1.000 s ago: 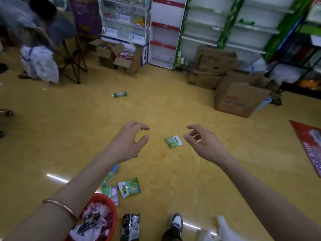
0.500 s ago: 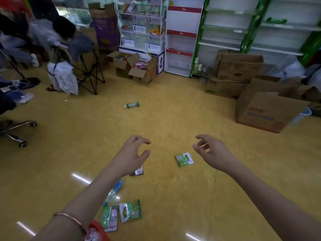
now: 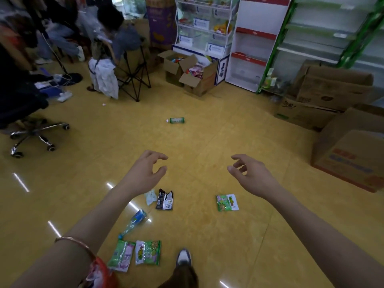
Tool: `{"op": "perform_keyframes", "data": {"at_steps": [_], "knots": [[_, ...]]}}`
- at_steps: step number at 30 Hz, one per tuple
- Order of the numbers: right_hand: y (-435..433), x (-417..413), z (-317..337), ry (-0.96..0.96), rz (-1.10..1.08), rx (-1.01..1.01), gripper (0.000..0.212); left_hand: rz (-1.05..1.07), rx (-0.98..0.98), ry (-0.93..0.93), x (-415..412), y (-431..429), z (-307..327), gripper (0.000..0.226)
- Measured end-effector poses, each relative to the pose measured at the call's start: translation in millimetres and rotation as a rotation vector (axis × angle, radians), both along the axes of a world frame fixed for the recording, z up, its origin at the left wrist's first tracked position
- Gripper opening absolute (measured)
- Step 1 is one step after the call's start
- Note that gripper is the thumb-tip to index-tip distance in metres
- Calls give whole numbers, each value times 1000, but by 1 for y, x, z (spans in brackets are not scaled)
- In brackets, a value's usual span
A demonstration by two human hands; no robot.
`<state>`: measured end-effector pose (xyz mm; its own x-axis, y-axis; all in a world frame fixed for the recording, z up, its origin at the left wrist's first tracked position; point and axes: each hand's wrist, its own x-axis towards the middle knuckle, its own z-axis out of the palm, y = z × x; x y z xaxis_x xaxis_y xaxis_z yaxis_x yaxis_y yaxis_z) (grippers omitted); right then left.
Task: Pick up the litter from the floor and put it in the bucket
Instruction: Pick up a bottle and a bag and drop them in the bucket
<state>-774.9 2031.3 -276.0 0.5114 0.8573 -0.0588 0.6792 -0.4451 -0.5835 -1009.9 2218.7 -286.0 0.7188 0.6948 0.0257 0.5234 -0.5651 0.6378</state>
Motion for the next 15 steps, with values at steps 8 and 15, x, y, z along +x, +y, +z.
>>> {"op": "perform_keyframes", "data": {"at_steps": [8,15], "knots": [[117,47,-14,-43,161,-85,48,136,-46,-12,34,89,-36,28],[289,64,-17,-85,427,-137,50,338,-106,-7,39,198,-50,29]]}}
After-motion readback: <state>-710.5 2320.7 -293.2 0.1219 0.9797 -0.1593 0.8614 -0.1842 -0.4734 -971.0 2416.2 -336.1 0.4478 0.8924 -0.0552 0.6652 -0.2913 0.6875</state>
